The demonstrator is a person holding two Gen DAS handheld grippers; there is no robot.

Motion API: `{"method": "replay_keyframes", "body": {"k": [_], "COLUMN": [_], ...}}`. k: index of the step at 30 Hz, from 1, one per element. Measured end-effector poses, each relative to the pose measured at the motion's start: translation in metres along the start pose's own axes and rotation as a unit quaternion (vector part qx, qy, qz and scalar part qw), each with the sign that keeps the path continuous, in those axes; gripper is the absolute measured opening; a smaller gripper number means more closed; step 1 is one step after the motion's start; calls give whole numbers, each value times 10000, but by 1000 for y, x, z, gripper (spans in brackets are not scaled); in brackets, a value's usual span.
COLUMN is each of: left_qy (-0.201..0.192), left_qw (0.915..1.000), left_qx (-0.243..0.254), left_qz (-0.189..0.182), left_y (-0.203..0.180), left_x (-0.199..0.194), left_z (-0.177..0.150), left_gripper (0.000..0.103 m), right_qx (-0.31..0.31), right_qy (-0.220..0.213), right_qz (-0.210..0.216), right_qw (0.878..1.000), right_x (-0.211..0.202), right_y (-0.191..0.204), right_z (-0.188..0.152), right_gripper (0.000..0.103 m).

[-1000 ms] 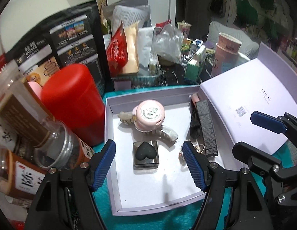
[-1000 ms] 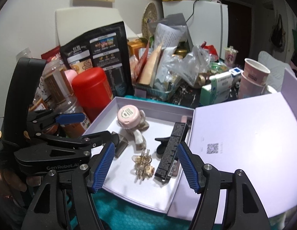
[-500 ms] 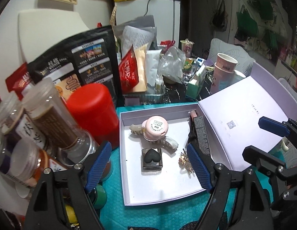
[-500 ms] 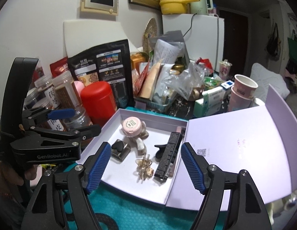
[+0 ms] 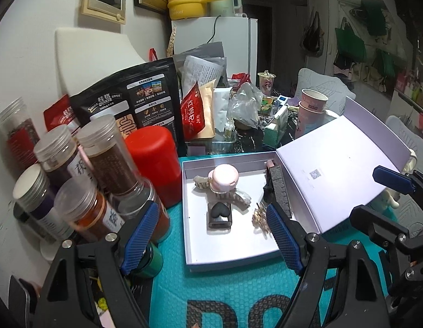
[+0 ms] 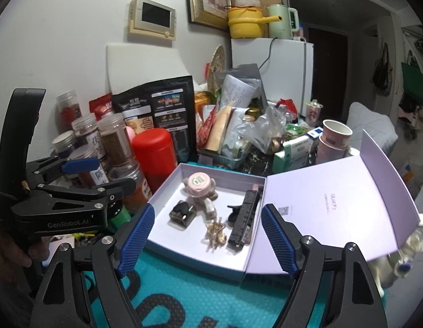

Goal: Organize rigid objects

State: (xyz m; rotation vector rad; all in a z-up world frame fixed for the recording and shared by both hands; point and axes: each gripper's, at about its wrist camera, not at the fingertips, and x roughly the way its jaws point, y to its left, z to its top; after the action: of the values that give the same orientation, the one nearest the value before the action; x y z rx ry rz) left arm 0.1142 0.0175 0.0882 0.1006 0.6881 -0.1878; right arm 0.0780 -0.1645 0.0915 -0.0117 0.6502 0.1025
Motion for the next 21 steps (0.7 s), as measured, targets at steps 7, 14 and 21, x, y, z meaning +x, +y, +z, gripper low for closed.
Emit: {"method": "replay_keyframes", "body": {"k": [7,14,21], "left_qy": [-61,-107,-9], "left_qw": [10000,9999,9999], "left_qx": [-50,-85,-140], "left_qz": [20,69,91], "left_y": [-3,-9,-13], "left_x": [-19,-31,-31], "left_z": [-18,-38,-55], "left_gripper": [81,81,81], "right_qx": [102,224,295], "right_qy": [-37,56,176], "right_qz": [-93,-187,-310], "right_qw": [9999,9996,9989], "right_x": [-19,-30,-31], "right_y": [6,8,13], "right_z": [-13,-31,-49], "right_gripper": [82,84,84]}}
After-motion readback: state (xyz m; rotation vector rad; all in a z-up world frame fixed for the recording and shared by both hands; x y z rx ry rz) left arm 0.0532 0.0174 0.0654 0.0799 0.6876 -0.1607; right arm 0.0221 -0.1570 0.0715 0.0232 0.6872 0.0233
